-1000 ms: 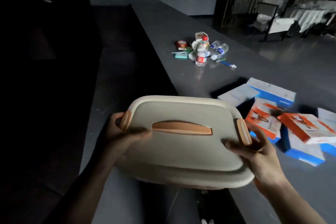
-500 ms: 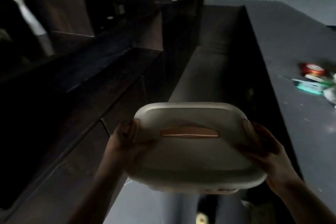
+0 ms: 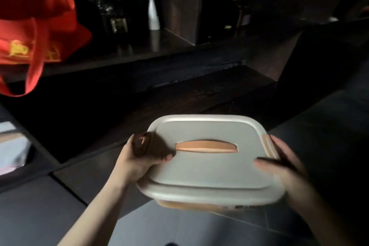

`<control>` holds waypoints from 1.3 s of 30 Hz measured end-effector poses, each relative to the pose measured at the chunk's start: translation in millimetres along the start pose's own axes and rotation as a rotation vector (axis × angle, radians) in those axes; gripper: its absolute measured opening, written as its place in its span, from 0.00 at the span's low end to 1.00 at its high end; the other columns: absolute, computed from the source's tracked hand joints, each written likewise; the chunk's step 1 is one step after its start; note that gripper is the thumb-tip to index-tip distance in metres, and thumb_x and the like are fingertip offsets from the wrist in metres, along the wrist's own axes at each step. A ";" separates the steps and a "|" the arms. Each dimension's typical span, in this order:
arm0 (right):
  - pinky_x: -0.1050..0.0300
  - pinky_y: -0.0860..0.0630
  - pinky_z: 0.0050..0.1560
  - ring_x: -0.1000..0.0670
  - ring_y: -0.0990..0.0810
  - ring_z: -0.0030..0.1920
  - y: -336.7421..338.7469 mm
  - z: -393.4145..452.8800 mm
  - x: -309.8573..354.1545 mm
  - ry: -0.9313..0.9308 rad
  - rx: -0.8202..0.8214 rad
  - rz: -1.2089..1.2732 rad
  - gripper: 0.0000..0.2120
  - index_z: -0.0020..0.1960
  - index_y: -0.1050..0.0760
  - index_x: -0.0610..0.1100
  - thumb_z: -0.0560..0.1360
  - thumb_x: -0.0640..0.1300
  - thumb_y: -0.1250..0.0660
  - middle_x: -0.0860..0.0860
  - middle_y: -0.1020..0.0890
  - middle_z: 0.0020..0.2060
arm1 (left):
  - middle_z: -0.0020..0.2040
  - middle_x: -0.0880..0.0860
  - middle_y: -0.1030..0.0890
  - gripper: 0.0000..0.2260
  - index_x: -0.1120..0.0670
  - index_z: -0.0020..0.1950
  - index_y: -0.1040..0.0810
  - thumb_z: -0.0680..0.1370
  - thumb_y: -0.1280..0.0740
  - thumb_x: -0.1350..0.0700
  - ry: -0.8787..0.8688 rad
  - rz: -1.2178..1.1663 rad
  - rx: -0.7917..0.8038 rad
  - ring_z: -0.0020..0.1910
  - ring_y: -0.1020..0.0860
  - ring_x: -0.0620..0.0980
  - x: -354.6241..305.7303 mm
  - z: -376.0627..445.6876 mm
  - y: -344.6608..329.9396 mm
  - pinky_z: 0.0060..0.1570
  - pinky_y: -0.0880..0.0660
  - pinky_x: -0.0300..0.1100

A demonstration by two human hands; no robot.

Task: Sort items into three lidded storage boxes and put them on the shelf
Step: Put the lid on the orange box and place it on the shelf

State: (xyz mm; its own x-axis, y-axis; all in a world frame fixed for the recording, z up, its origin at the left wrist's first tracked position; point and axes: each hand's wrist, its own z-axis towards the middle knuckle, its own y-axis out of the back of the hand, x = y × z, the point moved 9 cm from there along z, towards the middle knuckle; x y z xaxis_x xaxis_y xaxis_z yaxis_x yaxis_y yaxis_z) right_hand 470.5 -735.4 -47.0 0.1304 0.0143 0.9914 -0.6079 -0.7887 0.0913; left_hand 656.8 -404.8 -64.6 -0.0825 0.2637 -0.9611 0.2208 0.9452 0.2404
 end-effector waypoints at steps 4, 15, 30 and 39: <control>0.47 0.23 0.56 0.49 0.18 0.54 -37.9 53.1 1.1 -0.003 0.131 0.038 0.39 0.68 0.29 0.51 0.59 0.35 0.24 0.51 0.17 0.55 | 0.44 0.47 0.16 0.39 0.47 0.50 0.23 0.40 0.19 0.43 0.062 0.024 -0.139 0.44 0.19 0.44 13.6 15.4 18.7 0.44 0.24 0.40; 0.58 0.23 0.48 0.55 0.18 0.52 -172.2 195.6 -25.3 -0.098 0.372 0.019 0.35 0.63 0.26 0.59 0.63 0.32 0.25 0.56 0.18 0.56 | 0.41 0.51 0.19 0.29 0.46 0.48 0.24 0.49 0.26 0.58 0.110 0.072 -0.341 0.41 0.21 0.50 45.7 107.3 78.2 0.47 0.23 0.50; 0.60 0.26 0.49 0.50 0.22 0.57 -242.6 321.6 -28.0 -0.100 0.433 -0.047 0.34 0.69 0.30 0.51 0.67 0.29 0.28 0.49 0.22 0.61 | 0.45 0.52 0.19 0.35 0.50 0.58 0.26 0.51 0.29 0.51 0.156 0.146 -0.442 0.45 0.21 0.53 38.2 200.0 56.8 0.45 0.26 0.44; 0.48 0.37 0.67 0.43 0.31 0.66 -261.4 314.8 17.3 0.464 0.379 -0.688 0.29 0.69 0.29 0.46 0.69 0.41 0.27 0.45 0.29 0.68 | 0.78 0.53 0.48 0.42 0.48 0.76 0.43 0.68 0.37 0.30 -0.048 0.965 -0.267 0.77 0.50 0.53 0.1 198.0 14.8 0.74 0.46 0.49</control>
State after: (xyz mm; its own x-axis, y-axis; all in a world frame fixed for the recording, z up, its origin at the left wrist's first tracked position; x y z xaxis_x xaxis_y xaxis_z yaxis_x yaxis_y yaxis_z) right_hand 878.3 -722.5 -83.3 -0.0088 0.7377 0.6751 -0.2041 -0.6622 0.7210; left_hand 852.5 -428.9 -88.1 0.0573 0.9382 -0.3413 -0.0537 0.3442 0.9373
